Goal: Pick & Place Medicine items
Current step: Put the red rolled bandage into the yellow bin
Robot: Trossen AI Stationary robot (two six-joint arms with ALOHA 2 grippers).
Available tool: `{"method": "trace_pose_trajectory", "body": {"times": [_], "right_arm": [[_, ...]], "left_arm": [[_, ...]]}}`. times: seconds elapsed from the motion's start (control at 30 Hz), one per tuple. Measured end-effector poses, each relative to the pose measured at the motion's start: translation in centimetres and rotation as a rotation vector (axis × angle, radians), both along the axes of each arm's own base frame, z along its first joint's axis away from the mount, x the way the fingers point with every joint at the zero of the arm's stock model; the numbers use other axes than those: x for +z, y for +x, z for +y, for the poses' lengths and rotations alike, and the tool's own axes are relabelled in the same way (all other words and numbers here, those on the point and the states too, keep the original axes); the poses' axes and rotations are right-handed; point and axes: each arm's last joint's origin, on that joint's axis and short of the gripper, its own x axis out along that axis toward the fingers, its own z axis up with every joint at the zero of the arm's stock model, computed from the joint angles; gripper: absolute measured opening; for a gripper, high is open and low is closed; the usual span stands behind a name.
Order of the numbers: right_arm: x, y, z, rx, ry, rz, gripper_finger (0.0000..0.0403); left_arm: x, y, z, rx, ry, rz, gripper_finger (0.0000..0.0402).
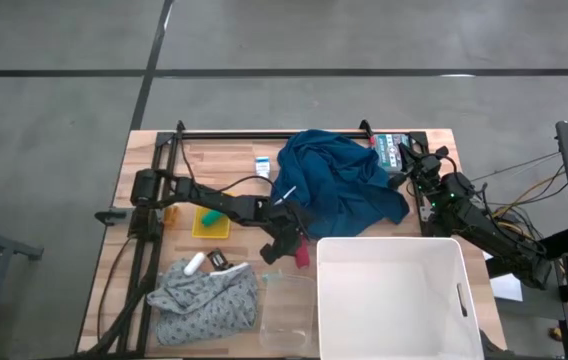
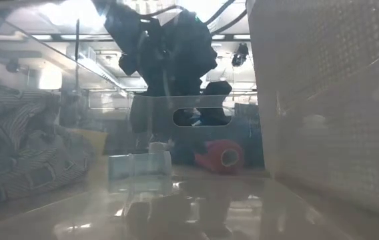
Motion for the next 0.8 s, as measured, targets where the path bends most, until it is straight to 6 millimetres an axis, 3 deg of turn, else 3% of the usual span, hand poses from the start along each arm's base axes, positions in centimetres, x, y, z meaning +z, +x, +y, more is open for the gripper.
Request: {"method": "trace_pose_trajectory", "body": {"times": [0.8], "right_arm": [[0.0,0.0,0.0,0.000,0.000,0.000,0.0008]], "left_arm": [[-1.1,-0.7,0.1,0.085,-0.022,0.126,0.0296]]}}
